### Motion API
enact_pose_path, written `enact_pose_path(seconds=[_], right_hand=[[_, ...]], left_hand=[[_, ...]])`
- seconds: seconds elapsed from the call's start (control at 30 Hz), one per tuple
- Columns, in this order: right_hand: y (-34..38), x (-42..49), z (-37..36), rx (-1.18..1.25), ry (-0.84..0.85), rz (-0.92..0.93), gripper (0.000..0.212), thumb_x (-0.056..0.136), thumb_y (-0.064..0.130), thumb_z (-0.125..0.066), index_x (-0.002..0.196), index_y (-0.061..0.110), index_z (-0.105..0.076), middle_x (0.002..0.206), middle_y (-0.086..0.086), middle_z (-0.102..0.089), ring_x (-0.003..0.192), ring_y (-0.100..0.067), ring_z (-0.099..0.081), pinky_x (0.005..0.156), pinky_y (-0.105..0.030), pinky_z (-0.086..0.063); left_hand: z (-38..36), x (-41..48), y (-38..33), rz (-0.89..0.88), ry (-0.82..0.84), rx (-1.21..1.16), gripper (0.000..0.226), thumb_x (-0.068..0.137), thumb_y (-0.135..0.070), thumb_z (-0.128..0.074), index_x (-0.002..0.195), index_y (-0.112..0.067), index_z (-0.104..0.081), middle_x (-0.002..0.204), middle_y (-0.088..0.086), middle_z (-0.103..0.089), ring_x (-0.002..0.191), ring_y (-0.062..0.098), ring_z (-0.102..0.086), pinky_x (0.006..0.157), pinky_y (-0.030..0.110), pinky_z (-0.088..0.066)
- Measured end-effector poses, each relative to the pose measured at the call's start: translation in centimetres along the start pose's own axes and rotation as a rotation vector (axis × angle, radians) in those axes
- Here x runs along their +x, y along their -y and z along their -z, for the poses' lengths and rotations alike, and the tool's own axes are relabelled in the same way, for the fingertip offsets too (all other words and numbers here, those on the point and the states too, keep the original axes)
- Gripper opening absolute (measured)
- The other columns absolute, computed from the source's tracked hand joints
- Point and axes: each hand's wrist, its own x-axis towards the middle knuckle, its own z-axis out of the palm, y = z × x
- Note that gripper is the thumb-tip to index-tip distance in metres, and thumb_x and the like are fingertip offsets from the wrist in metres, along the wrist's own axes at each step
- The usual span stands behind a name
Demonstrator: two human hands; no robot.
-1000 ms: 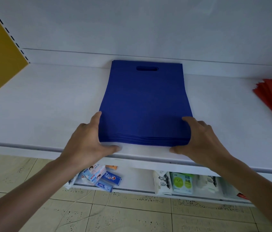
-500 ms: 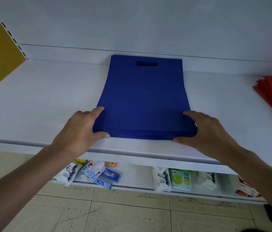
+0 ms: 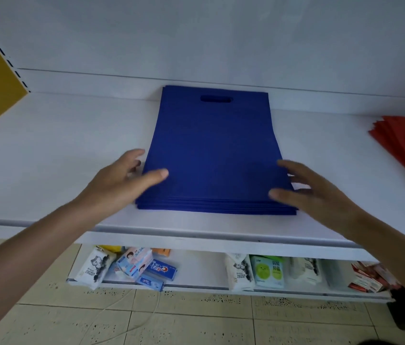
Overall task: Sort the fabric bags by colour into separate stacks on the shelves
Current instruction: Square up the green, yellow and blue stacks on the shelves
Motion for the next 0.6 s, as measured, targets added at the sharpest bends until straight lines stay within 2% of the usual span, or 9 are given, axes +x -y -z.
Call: enact_pose_path(seconds=[0.07,0.13,0.23,0.33,0.43,0.47,0.53,0.57,0.6], right_hand=[[0.0,1.7,0.2,0.153,-0.107,0.025,0.059,0.075,0.050,-0.062,0.130,0.038,-0.045,0.131,0.009,-0.049,0.117,-0.007,-0.047,0.093,-0.026,-0.039],[-0.2,4.3,0.3,0.163,-0.184,0.011,0.050,0.087,0.039,-0.059,0.134,0.034,-0.042,0.134,0.006,-0.047,0.119,-0.009,-0.045,0.092,-0.025,-0.036],[0.3,9.2,0.5,0.130,-0.230,0.003,0.061,0.090,0.041,-0.054,0.144,0.027,-0.030,0.146,0.000,-0.036,0.132,-0.015,-0.037,0.100,-0.027,-0.031],[1.0,13.2,0.7,0.186,-0.249,-0.025,0.071,0.092,0.047,-0.049,0.149,0.020,-0.016,0.151,0.000,-0.029,0.137,-0.018,-0.032,0.104,-0.028,-0.027],[1.5,15.6,0.6,0.187,-0.244,-0.026,0.070,0.092,0.050,-0.045,0.148,0.017,-0.017,0.151,0.002,-0.029,0.136,-0.019,-0.031,0.102,-0.029,-0.028],[1.4,16.2,0.7,0.182,-0.243,-0.020,0.069,0.093,0.050,-0.045,0.148,0.018,-0.018,0.151,0.002,-0.030,0.136,-0.019,-0.032,0.101,-0.028,-0.028],[1.1,16.9,0.9,0.187,-0.247,-0.006,0.068,0.093,0.049,-0.045,0.148,0.019,-0.020,0.151,0.002,-0.029,0.136,-0.018,-0.032,0.100,-0.027,-0.028],[1.0,17.2,1.0,0.199,-0.253,0.003,0.068,0.093,0.049,-0.045,0.148,0.019,-0.020,0.151,0.002,-0.029,0.137,-0.018,-0.032,0.101,-0.027,-0.028],[0.8,17.4,1.1,0.211,-0.258,0.009,0.068,0.092,0.050,-0.045,0.148,0.020,-0.020,0.151,0.003,-0.029,0.137,-0.018,-0.031,0.102,-0.028,-0.028]], left_hand=[[0.0,1.5,0.3,0.022,-0.052,-0.160,0.061,0.086,-0.047,-0.054,0.141,-0.032,-0.033,0.144,-0.005,-0.039,0.128,0.008,-0.039,0.096,0.022,-0.026],[-0.6,3.2,0.2,0.032,-0.057,-0.230,0.059,0.087,-0.044,-0.053,0.141,-0.032,-0.032,0.147,-0.005,-0.035,0.134,0.009,-0.033,0.098,0.022,-0.024],[-1.3,5.6,-0.1,0.019,-0.055,-0.335,0.074,0.078,-0.048,-0.064,0.142,-0.032,-0.030,0.149,-0.005,-0.032,0.134,0.009,-0.033,0.106,0.024,-0.025],[-1.1,7.7,-0.5,-0.003,-0.025,-0.338,0.093,0.060,-0.056,-0.060,0.144,-0.032,-0.026,0.150,-0.007,-0.030,0.135,0.008,-0.032,0.112,0.029,-0.024],[-1.2,9.8,-1.6,-0.005,-0.005,-0.430,0.111,0.049,-0.063,-0.060,0.147,-0.027,-0.019,0.141,-0.014,-0.034,0.129,0.003,-0.035,0.108,0.023,-0.027],[-1.4,10.5,-1.9,0.011,-0.005,-0.477,0.103,0.054,-0.060,-0.060,0.144,-0.026,-0.025,0.132,-0.016,-0.039,0.119,-0.003,-0.041,0.098,0.015,-0.033],[-2.0,11.4,-2.0,0.014,-0.021,-0.564,0.043,0.075,-0.047,-0.057,0.113,-0.029,-0.050,0.103,-0.020,-0.054,0.082,-0.016,-0.057,0.067,0.003,-0.042],[-2.3,11.5,-2.2,0.010,-0.040,-0.581,0.016,0.086,-0.042,-0.052,0.096,-0.031,-0.051,0.088,-0.021,-0.059,0.068,-0.016,-0.058,0.057,0.003,-0.043],[-2.5,11.9,-2.1,0.000,-0.041,-0.602,0.013,0.092,-0.039,-0.045,0.091,-0.028,-0.051,0.081,-0.021,-0.060,0.065,-0.013,-0.059,0.055,0.007,-0.045]])
